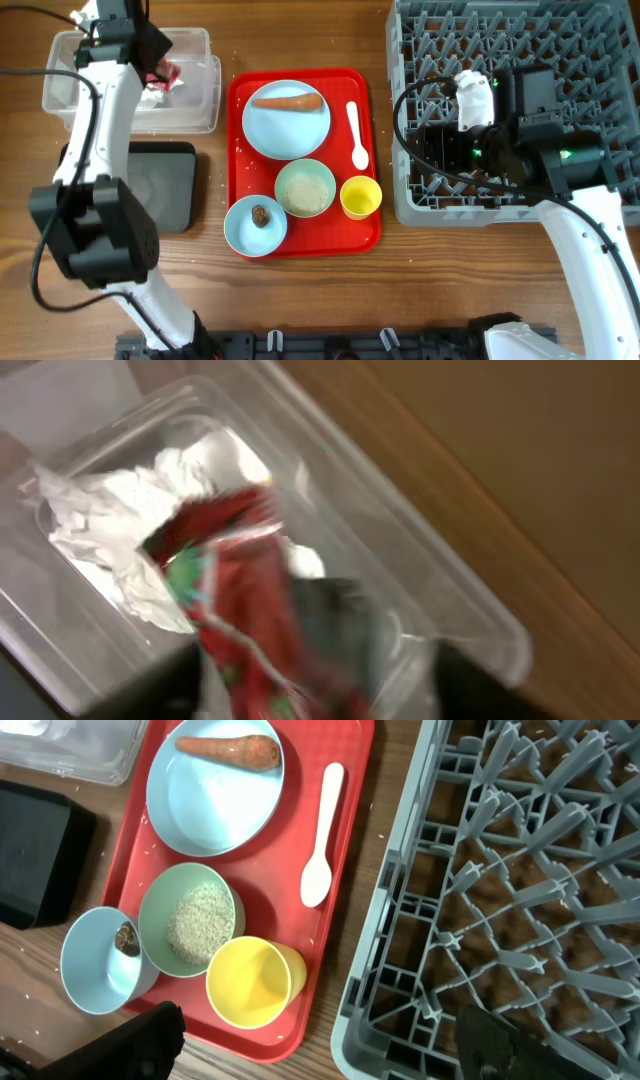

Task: Sort waste into correct bins and load items into the dishwasher rack
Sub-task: 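Grasp the red snack wrapper with the left gripper, drop it in the clear bin, then grasp the carrot with the left gripper and place it on the black tray, then grasp the blue cup with the left gripper and tip its scrap onto the black tray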

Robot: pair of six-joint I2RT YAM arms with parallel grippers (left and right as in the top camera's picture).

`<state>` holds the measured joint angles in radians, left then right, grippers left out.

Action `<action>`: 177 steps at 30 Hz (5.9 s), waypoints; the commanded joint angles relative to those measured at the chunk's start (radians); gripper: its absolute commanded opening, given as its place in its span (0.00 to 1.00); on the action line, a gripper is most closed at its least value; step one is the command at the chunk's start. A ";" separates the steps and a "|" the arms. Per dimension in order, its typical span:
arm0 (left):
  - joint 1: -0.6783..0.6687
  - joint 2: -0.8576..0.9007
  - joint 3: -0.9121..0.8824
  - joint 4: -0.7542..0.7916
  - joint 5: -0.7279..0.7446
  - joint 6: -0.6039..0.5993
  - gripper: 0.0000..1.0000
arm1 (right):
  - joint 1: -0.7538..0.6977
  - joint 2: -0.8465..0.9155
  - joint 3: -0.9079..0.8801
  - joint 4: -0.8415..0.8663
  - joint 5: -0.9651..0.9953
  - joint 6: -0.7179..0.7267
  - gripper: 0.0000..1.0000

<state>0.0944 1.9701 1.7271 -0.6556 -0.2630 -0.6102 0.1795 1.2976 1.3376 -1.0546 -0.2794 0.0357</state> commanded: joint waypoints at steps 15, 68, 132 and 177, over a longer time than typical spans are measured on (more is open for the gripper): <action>-0.344 -0.001 -0.001 -0.043 0.273 0.354 0.96 | -0.003 -0.012 0.010 0.013 0.016 -0.006 0.89; 0.330 -0.235 -0.646 -0.153 0.090 -0.480 0.04 | -0.003 -0.011 -0.016 0.048 0.020 -0.010 0.90; -0.713 -0.499 -0.677 -0.412 0.175 0.156 0.04 | -0.002 -0.011 -0.017 0.031 0.016 -0.009 0.89; 0.299 -0.661 -0.674 -0.004 0.813 0.386 0.04 | -0.002 -0.011 -0.017 0.032 0.016 -0.009 0.90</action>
<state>0.3286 1.2903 1.0389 -0.6888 0.4435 -0.3210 0.1795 1.2976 1.3300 -1.0275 -0.2684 0.0353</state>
